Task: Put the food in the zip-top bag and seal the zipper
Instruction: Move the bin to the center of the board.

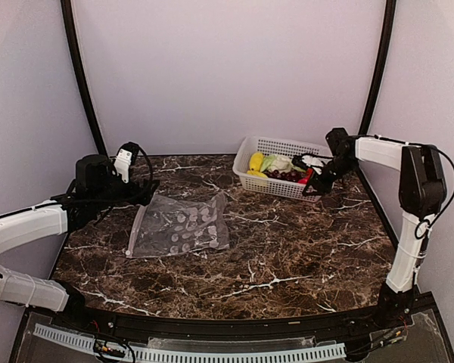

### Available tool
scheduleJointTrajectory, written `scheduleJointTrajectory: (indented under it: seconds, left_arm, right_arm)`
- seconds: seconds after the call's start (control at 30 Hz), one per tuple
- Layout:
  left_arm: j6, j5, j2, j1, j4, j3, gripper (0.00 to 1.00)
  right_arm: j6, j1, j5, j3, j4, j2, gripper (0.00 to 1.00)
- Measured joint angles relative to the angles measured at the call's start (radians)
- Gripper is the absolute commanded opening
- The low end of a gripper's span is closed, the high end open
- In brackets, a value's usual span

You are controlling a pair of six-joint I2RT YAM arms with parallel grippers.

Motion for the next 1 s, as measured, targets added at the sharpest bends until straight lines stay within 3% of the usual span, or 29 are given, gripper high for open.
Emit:
scheduleJointTrajectory:
  seconds: [0.3, 0.4, 0.47, 0.7, 0.9, 1.0]
  left_arm:
    - [0.003, 0.018, 0.0, -0.011, -0.008, 0.0, 0.97]
    - [0.003, 0.019, 0.0, -0.015, -0.007, 0.0, 0.97]
    - [0.003, 0.019, 0.0, -0.016, -0.006, 0.0, 0.97]
    - [-0.005, 0.037, 0.052, -0.016, 0.018, -0.001, 0.97]
    - [-0.018, 0.051, 0.082, -0.016, 0.021, -0.009, 0.96]
    - [-0.018, 0.058, 0.081, -0.016, 0.023, -0.009, 0.96]
  right_arm:
    - [0.022, 0.249, -0.016, -0.096, -0.158, -0.074, 0.38]
    - [0.042, 0.274, -0.068, -0.05, -0.248, -0.082, 0.45]
    - [0.063, 0.262, -0.101, 0.034, -0.29, -0.082, 0.52]
    - [0.126, 0.164, -0.122, 0.333, -0.31, -0.043, 0.49]
    - [0.183, 0.115, -0.015, 0.709, -0.278, 0.247, 0.42]
    - [0.18, 0.098, 0.037, 0.781, -0.241, 0.371, 0.42]
